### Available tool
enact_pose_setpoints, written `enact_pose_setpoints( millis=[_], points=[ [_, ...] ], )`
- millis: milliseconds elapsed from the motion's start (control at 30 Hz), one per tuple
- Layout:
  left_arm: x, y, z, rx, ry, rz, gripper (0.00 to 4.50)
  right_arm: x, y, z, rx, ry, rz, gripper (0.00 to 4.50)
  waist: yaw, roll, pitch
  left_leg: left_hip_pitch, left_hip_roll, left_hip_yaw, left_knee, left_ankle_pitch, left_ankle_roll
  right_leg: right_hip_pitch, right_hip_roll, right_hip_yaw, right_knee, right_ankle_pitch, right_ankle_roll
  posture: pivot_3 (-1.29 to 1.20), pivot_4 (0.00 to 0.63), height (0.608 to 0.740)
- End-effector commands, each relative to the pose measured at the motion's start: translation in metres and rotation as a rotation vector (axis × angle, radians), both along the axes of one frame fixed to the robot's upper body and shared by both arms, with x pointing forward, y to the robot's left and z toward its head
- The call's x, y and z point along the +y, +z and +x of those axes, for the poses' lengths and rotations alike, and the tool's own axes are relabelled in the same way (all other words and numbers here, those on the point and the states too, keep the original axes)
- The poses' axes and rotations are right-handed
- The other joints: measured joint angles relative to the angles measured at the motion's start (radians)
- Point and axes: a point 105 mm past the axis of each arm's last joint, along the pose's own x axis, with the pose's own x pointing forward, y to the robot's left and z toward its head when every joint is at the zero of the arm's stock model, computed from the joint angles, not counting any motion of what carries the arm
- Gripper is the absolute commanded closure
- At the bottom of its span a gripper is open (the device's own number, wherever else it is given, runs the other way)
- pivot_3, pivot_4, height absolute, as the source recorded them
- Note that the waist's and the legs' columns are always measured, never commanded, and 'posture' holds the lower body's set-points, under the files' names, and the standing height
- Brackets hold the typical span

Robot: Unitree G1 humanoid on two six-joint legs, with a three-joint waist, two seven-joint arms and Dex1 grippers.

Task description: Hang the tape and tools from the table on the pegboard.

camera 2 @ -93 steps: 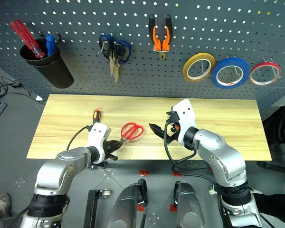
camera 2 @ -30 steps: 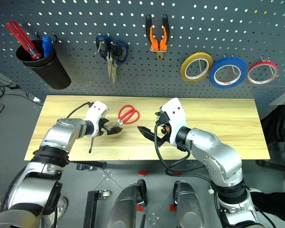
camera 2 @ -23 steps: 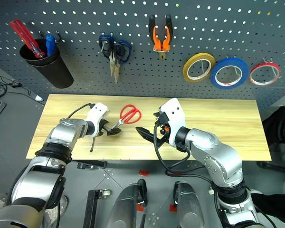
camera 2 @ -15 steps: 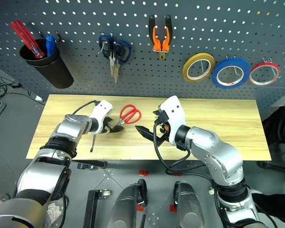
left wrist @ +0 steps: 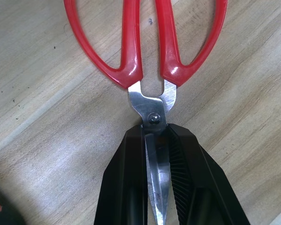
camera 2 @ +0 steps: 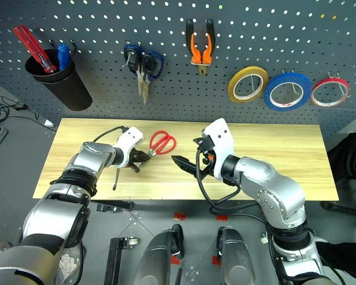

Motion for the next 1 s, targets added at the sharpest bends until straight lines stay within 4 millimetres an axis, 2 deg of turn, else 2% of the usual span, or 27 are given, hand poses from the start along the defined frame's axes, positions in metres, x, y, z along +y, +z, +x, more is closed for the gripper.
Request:
enact_pose_setpoints(
  millis=[33,133,233,300,433,667,733,800,900,1000],
  points=[
    [0.005,-0.01,-0.004,-0.039,0.042,-0.029,4.17,-0.003,0.011,-0.004,-0.071,-0.011,0.005,0.0,-0.001,0.0,0.0,0.0,0.0,0.0,0.0,0.0,0.0,0.0,0.0,0.0,0.0,0.0,0.0,-0.22,0.356,0.74],
    [0.006,0.005,-0.005,-0.173,0.027,-0.063,4.17,-0.006,0.013,-0.009,-0.169,-0.009,-0.066,0.0,-0.006,0.0,0.0,0.0,0.0,0.0,0.0,0.0,0.0,0.0,-0.001,0.001,0.001,0.0,0.0,-0.24,0.357,0.74],
    [0.007,0.022,-0.019,-0.356,0.013,-0.073,4.17,-0.006,0.019,-0.023,-0.315,0.024,-0.1,0.0,-0.013,0.0,0.0,-0.001,0.0,0.0,-0.001,0.0,0.0,0.0,-0.001,0.001,-0.002,0.0,0.0,-0.24,0.354,0.74],
    [0.006,0.035,-0.038,-0.489,-0.018,-0.049,4.17,-0.002,0.023,-0.034,-0.382,0.076,-0.102,0.0,-0.022,0.0,0.0,-0.001,0.001,0.0,-0.002,0.0,0.0,0.0,-0.001,0.001,-0.004,0.0,0.0,-0.24,0.354,0.74],
    [-0.002,0.063,-0.072,-0.702,-0.024,-0.054,4.17,0.0,0.026,-0.044,-0.413,0.134,-0.082,0.0,-0.028,0.0,0.0,-0.001,0.002,-0.002,-0.002,0.0,0.0,0.001,-0.001,0.0,-0.004,0.0,0.0,-0.24,0.349,0.74],
    [0.003,0.098,-0.111,-0.975,0.059,0.085,4.17,-0.002,0.036,-0.044,-0.465,0.137,-0.043,0.0,-0.026,0.0,0.0,0.0,0.001,-0.002,-0.001,0.0,0.001,0.002,-0.002,0.0,-0.003,0.003,-0.002,-0.23,0.327,0.74],
    [-0.003,0.103,-0.135,-1.053,0.039,0.136,4.17,-0.005,0.04,-0.042,-0.485,0.125,-0.037,0.0,-0.025,-0.002,-0.002,0.0,0.001,-0.002,-0.001,0.0,0.001,0.002,-0.002,0.0,-0.003,0.003,-0.002,-0.22,0.316,0.74],
    [-0.005,0.109,-0.15,-1.104,0.047,0.167,4.17,-0.008,0.044,-0.039,-0.505,0.115,-0.034,0.0,-0.027,-0.003,-0.003,0.0,0.001,-0.001,-0.002,0.0,0.001,0.002,-0.002,0.0,-0.004,0.003,-0.002,-0.21,0.307,0.74],
    [-0.004,0.12,-0.152,-1.149,0.091,0.167,4.17,-0.011,0.051,-0.032,-0.543,0.086,-0.026,0.0,-0.021,-0.003,-0.003,0.0,0.002,-0.002,-0.002,0.0,0.001,0.002,-0.001,-0.001,-0.004,0.003,-0.002,-0.19,0.292,0.74],
    [-0.006,0.133,-0.14,-1.189,0.119,0.137,4.17,-0.012,0.062,-0.023,-0.574,0.055,-0.001,0.0,-0.016,-0.003,-0.011,0.0,0.002,-0.003,-0.002,-0.001,0.003,0.002,-0.001,-0.001,-0.003,0.003,-0.002,-0.18,0.283,0.74]
  ],
)
